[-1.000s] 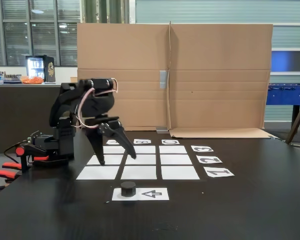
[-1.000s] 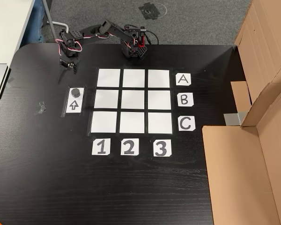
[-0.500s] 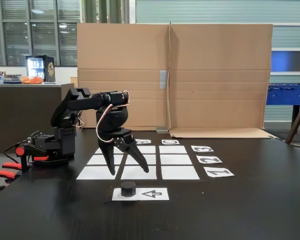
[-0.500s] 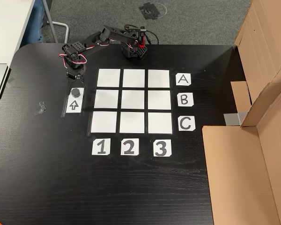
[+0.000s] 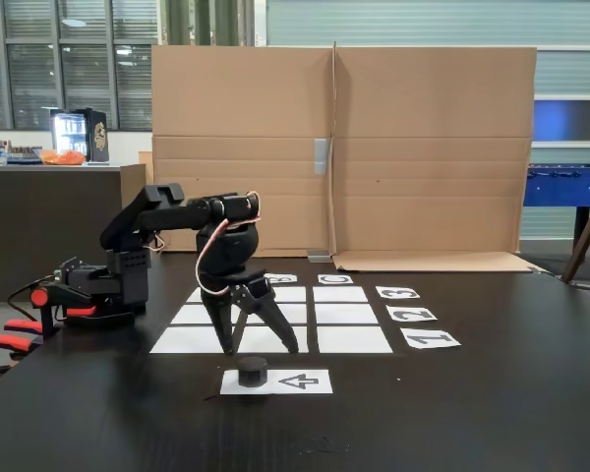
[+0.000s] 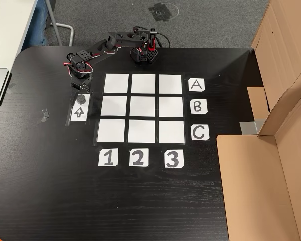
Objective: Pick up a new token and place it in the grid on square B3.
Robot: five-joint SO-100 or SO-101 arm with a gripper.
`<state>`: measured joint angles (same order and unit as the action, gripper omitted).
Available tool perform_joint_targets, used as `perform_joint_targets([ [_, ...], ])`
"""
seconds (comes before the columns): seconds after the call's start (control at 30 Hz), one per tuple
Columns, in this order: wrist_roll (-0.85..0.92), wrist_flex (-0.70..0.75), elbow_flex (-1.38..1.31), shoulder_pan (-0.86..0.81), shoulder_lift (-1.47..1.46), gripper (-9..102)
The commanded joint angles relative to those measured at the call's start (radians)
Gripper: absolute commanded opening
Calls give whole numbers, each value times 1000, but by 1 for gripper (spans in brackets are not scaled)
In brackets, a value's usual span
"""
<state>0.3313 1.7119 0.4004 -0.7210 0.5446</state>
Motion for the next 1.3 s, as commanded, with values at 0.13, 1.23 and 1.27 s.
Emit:
perform_joint_targets([
  [0.13, -41, 6, -89, 5, -63, 53],
  [1.23, -124, 28, -141, -32, 31, 0],
  [1.27, -124, 28, -138, -34, 46, 0],
])
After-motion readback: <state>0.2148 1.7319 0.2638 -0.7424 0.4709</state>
